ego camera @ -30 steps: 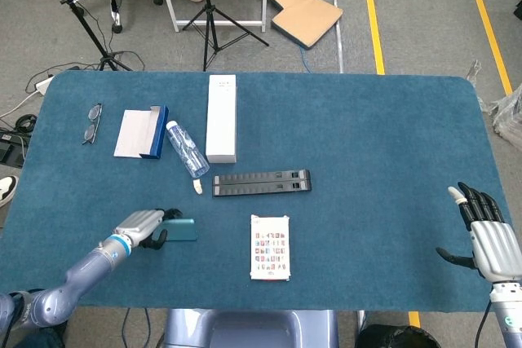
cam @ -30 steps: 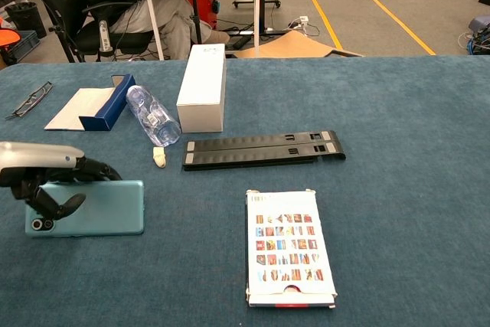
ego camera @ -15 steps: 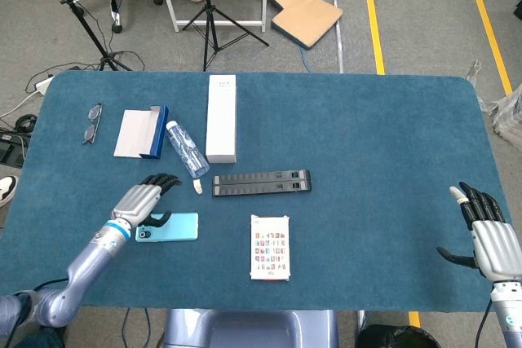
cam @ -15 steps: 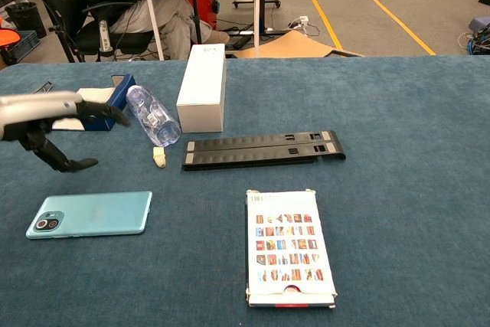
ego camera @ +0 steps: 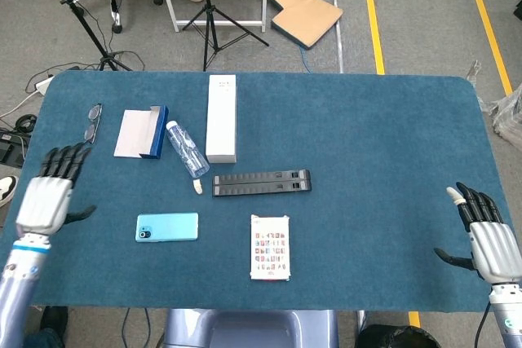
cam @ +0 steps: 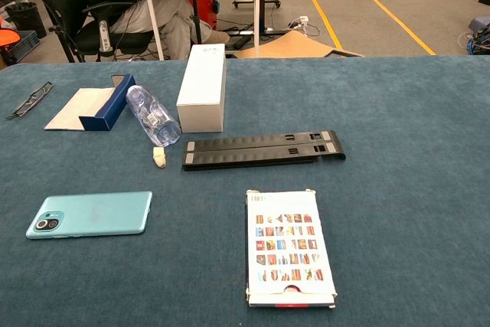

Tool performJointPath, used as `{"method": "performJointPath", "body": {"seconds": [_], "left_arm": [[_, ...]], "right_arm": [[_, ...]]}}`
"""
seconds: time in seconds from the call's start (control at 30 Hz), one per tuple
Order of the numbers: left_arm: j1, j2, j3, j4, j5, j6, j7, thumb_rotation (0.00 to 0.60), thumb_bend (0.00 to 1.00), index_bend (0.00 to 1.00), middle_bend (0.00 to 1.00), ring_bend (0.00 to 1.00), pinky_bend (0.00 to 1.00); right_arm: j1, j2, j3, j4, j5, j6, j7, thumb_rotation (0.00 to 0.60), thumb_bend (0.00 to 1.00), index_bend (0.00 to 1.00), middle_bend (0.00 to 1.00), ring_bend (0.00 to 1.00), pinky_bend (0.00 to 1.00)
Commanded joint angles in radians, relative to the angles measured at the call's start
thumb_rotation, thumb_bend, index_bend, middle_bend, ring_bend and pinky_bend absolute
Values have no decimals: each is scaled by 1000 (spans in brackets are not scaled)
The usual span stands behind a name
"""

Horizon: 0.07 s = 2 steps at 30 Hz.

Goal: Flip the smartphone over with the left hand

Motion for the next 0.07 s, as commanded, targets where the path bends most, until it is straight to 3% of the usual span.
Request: {"method": "performJointPath", "body": {"seconds": [0.03,0.07], "left_arm": [[35,27,17,-2,4,17,-6,600,0,0,0,0,0],[41,32,18,-5,7,17,-13,600,0,0,0,0,0]], "right_arm": [[-2,6,1,-5,-3,4,14,600,0,0,0,0,0],[-3,8,1,-5,-4,7,15,600,0,0,0,0,0]]}}
